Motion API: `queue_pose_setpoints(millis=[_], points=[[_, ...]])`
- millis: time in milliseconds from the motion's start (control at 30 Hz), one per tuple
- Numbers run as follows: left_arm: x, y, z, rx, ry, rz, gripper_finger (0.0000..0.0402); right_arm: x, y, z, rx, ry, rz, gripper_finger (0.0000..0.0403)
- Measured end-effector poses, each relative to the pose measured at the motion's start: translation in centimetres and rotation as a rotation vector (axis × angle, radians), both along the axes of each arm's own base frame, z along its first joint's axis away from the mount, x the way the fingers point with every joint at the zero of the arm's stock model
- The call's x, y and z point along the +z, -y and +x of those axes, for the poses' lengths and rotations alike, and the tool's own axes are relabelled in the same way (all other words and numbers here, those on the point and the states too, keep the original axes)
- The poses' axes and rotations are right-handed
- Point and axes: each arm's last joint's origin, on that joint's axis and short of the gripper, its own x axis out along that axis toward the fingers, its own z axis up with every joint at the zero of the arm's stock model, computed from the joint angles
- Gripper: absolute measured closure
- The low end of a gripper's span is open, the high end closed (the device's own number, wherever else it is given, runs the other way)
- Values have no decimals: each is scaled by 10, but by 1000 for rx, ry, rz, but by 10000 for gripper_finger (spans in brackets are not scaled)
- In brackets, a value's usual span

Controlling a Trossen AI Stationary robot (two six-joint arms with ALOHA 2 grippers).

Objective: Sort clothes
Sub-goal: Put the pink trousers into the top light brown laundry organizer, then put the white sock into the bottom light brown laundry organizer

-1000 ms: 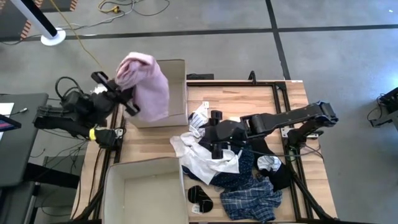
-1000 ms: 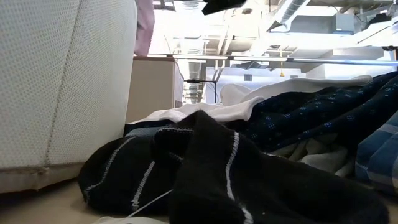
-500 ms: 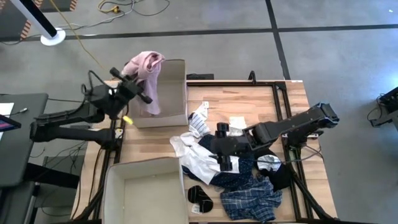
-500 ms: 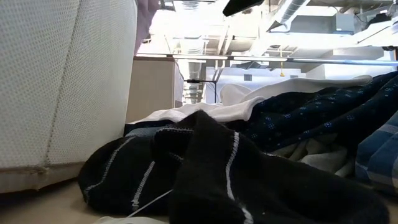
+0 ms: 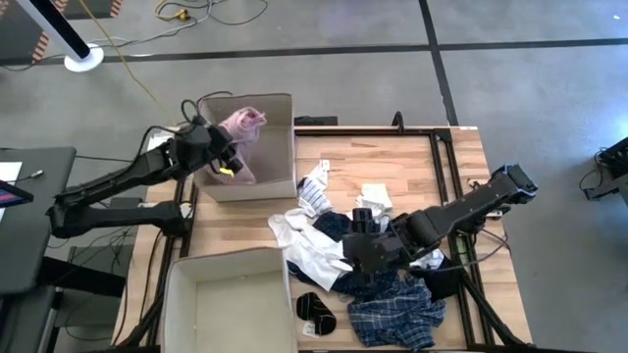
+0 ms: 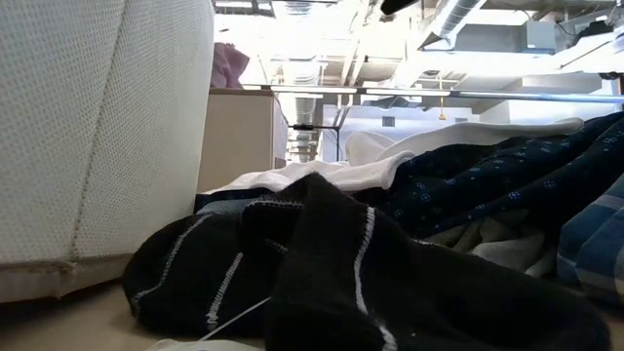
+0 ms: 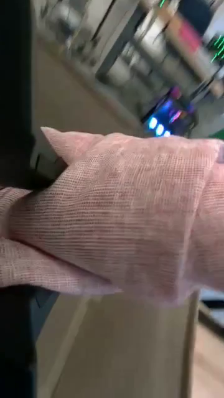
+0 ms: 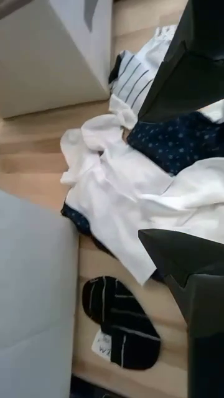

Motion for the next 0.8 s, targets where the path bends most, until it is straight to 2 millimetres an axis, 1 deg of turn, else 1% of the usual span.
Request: queue_pose_setpoints(millis=[200, 333, 433, 600, 800], points=[[3, 5, -8, -18, 82, -54, 187, -1, -7, -6, 0, -6, -30, 99], [7, 13, -18, -63, 124, -82, 153, -1, -10, -9, 12, -17, -37, 99], [12, 20, -28, -118, 174, -96, 143, -1, -12, -10, 20, -20, -38, 99], [23, 34, -46, -236, 291, -89, 142, 4, -11, -14, 16, -8, -30, 98], [35, 54, -73, -421, 453, -83, 141, 16, -3, -30, -41, 4, -21, 99]])
